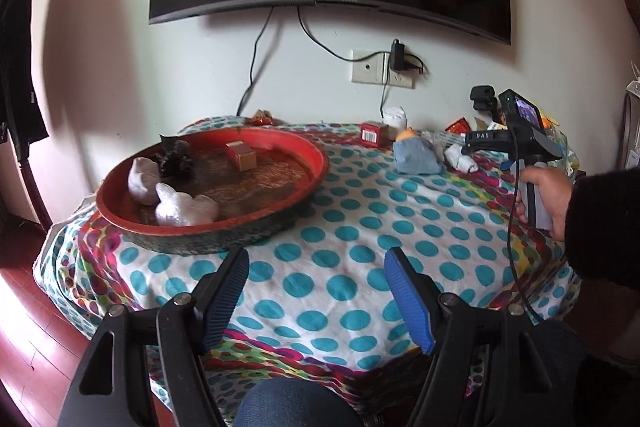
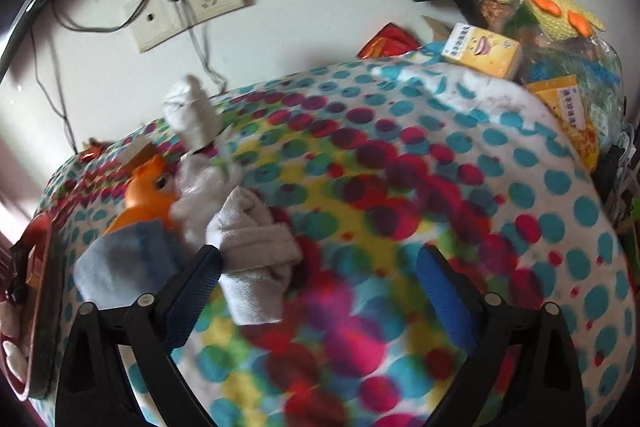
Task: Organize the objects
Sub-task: 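Grasp the blue-gray cloth with the left gripper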
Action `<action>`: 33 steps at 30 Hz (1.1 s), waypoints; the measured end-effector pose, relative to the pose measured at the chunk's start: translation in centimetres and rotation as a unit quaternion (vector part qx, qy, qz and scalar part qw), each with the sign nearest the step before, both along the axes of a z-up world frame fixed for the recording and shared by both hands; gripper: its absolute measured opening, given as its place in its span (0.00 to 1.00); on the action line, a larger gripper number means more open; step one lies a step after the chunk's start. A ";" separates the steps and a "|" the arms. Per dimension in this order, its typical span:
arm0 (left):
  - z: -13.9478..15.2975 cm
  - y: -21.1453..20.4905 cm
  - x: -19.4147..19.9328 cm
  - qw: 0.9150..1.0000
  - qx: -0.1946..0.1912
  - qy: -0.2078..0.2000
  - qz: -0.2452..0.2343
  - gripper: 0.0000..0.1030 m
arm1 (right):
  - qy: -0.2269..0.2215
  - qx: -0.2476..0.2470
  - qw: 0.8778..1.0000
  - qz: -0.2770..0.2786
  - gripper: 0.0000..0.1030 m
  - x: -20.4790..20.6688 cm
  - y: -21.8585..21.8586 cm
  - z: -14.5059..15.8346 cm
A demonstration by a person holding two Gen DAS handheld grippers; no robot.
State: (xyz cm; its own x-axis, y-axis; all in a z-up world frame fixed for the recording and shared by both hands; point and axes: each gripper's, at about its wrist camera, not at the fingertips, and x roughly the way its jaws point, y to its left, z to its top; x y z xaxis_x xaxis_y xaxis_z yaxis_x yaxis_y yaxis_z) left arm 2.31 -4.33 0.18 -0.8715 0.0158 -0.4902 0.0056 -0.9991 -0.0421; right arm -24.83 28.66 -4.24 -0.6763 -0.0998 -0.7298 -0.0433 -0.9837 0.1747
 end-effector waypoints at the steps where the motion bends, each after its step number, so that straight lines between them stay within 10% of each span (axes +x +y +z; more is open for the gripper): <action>1: 0.0 0.3 -0.4 1.000 0.002 -0.005 -0.004 0.70 | 0.000 -0.003 1.000 0.000 0.96 0.0 0.3 -0.1; 7: 0.8 4.2 -5.6 0.998 0.000 -0.032 -0.052 0.70 | 0.001 -0.097 0.995 -0.004 1.00 0.2 2.9 -0.8; 31: -2.2 14.1 -30.7 0.985 -0.017 -0.152 -0.079 0.70 | 0.018 -0.143 0.990 0.001 1.00 0.4 3.8 -0.9; 33: -2.4 14.1 -30.7 0.984 -0.001 -0.153 -0.095 0.47 | 0.018 -0.143 0.990 0.001 1.00 0.4 3.9 -0.9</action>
